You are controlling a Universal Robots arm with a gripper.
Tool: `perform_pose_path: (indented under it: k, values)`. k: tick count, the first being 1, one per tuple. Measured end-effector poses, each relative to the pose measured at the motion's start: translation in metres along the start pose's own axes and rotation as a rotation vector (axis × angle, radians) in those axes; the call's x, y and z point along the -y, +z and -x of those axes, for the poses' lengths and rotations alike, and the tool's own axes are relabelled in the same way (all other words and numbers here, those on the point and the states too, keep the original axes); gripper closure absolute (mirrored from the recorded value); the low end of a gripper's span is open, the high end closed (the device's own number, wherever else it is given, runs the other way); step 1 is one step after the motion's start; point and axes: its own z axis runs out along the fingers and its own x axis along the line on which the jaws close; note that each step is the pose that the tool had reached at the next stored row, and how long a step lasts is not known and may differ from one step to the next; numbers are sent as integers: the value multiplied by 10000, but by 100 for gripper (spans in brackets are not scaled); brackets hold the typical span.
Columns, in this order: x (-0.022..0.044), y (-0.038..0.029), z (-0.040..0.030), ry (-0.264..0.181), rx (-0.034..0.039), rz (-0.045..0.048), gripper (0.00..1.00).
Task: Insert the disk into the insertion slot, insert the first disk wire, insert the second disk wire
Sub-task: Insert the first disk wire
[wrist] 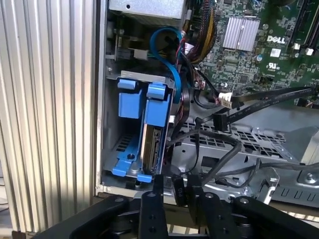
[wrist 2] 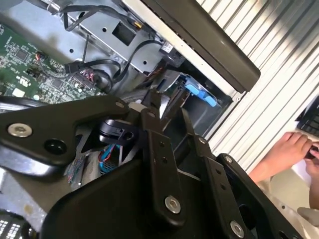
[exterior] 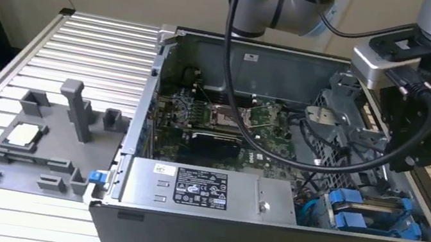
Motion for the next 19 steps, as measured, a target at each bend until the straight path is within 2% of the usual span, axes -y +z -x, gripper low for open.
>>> perform_pose_path:
  k: [1, 2, 3, 9, 11, 13, 19]
  values:
    - [0, 0, 1, -40, -81, 11, 75]
    - [0, 0, 2, -67, -147, 20, 75]
    - [1, -1, 3, -85, -203, 28, 80]
    - [0, 3, 4, -90, -218, 30, 81]
    - [10, 13, 2, -95, -222, 69, 81]
    - [42, 29, -2, -106, -201, 216, 81]
    - [207, 84, -25, -160, -71, 996, 81]
